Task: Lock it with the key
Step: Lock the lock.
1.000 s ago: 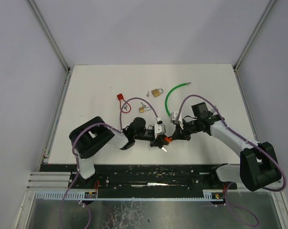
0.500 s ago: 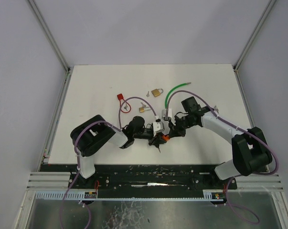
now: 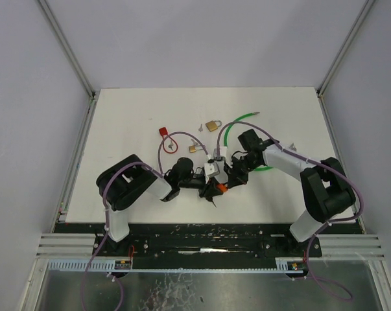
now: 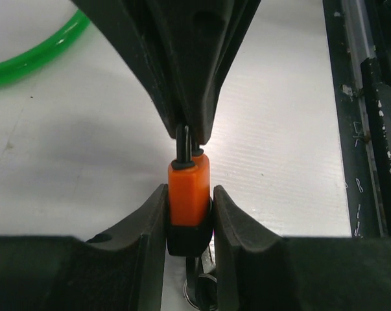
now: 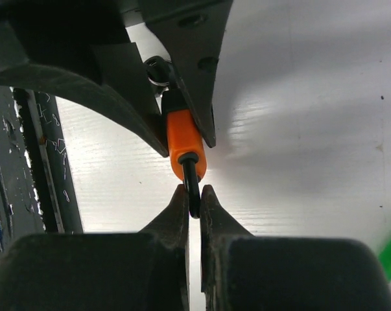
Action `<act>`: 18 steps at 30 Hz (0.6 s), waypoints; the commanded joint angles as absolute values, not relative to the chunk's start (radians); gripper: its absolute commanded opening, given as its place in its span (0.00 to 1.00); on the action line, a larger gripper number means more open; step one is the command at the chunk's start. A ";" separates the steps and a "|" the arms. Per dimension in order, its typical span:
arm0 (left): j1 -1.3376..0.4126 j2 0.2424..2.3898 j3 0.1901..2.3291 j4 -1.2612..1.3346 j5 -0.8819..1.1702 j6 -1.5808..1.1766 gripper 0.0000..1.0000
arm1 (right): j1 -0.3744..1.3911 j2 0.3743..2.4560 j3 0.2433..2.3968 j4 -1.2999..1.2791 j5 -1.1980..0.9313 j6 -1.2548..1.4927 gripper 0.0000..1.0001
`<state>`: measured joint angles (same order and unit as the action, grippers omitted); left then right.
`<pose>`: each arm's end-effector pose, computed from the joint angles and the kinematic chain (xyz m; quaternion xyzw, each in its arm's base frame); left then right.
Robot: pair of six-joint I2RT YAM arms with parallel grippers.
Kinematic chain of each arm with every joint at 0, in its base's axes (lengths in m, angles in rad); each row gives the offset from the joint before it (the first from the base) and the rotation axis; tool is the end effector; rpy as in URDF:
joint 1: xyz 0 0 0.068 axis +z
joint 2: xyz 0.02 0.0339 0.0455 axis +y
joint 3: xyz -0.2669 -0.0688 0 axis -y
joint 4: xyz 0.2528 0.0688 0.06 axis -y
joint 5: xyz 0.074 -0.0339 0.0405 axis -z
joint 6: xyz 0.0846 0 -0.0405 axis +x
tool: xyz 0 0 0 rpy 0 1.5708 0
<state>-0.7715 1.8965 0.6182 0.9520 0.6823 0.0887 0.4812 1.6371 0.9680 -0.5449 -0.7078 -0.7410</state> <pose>0.2266 -0.2948 0.0968 0.4965 0.6147 -0.4401 0.4266 0.2595 0.1976 0.1405 -0.5800 0.7208 0.3166 0.2092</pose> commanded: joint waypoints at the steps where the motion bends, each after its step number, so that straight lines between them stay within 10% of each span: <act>1: -0.787 1.869 0.705 1.508 0.667 0.073 0.01 | 0.604 1.715 0.947 -0.588 -0.787 -0.641 0.00; 10: -0.788 1.856 0.704 1.497 0.738 -0.017 0.01 | 0.360 1.321 0.834 -0.462 -1.041 -0.667 0.00; 18: -0.785 1.772 0.606 1.556 0.621 -0.066 0.67 | 0.234 1.233 0.838 -0.525 -1.099 -0.738 0.00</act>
